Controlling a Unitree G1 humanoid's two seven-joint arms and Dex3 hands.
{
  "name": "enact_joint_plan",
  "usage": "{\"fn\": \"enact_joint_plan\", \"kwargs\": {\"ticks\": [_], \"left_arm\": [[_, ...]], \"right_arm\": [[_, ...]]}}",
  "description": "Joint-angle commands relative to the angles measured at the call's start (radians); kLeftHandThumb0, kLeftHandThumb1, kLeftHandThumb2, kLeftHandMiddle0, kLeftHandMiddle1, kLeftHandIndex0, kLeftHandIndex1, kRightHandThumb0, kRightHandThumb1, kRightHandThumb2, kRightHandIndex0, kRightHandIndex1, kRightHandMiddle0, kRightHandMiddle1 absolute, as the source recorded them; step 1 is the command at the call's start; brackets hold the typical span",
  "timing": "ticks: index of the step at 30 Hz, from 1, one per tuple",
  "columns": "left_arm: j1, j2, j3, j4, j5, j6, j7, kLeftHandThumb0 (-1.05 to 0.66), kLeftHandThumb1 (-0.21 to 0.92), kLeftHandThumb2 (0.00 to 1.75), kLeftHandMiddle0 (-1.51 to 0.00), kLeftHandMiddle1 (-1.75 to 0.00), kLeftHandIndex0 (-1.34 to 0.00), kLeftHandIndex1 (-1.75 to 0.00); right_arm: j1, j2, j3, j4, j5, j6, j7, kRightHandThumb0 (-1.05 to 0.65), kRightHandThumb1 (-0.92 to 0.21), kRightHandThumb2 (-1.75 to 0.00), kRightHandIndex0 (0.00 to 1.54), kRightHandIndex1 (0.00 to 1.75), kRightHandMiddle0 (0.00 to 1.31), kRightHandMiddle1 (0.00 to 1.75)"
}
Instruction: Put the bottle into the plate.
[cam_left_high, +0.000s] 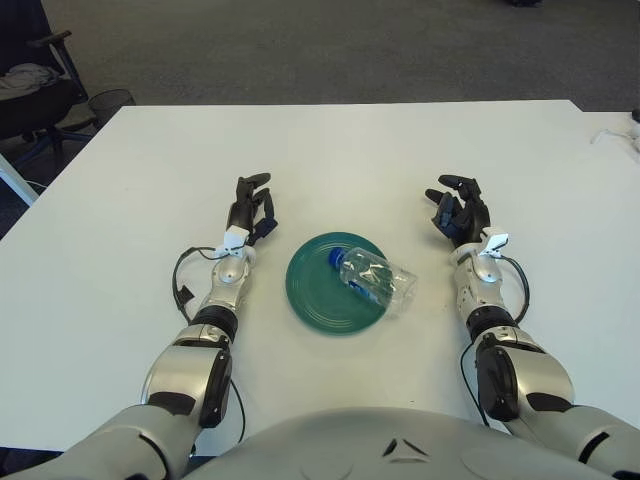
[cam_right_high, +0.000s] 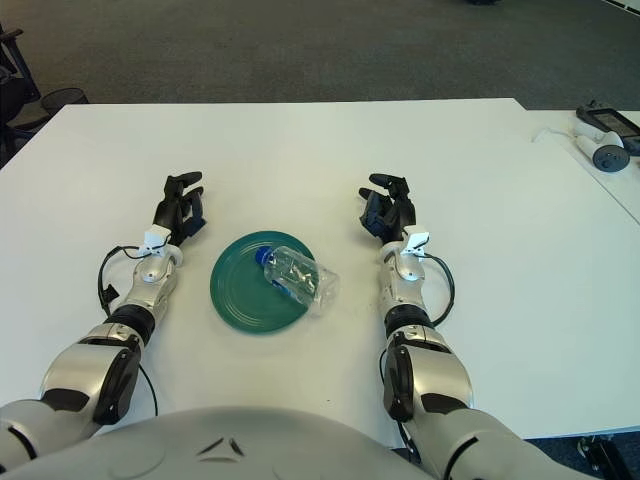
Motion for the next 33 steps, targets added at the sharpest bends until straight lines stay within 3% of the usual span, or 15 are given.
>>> {"fn": "enact_joint_plan", "kwargs": {"ticks": [1, 12, 17, 27, 33], "left_arm": [[0.046, -0.026, -0.011, 0.055, 0.02, 0.059, 0.0, -0.66, 0.92, 0.87, -0.19, -0.57, 0.0, -1.14], [0.052, -0.038, 0.007, 0.05, 0.007, 0.045, 0.028, -0.64, 0.92, 0.86, -0.23, -0.58, -0.01, -1.16], [0.057, -0.063, 0.026, 0.044, -0.006, 0.02, 0.071, -0.57, 0.92, 0.78, -0.31, -0.65, -0.11, -1.2], [0.077, -0.115, 0.035, 0.027, 0.024, -0.1, 0.197, -0.48, 0.82, 0.85, -0.39, -0.83, -0.21, -1.22], [0.119, -0.136, -0.002, -0.033, 0.078, -0.132, 0.26, -0.47, 0.81, 0.87, -0.39, -0.85, -0.2, -1.22]], "right_arm": [[0.148, 0.044, 0.003, 0.087, 0.009, 0.157, -0.015, -0.47, -0.63, -1.05, 0.3, 0.94, 0.18, 1.38], [0.152, 0.033, 0.014, 0.101, 0.001, 0.162, 0.014, -0.46, -0.65, -1.05, 0.29, 0.96, 0.18, 1.41], [0.157, 0.025, 0.021, 0.105, -0.002, 0.164, 0.032, -0.47, -0.66, -1.03, 0.28, 0.95, 0.13, 1.4], [0.176, 0.021, 0.031, 0.097, -0.002, 0.156, 0.06, -0.5, -0.73, -0.94, 0.29, 0.89, 0.08, 1.37], [0.227, 0.036, 0.044, 0.012, -0.008, 0.133, 0.054, -0.47, -0.72, -0.93, 0.3, 0.88, 0.09, 1.38]]}}
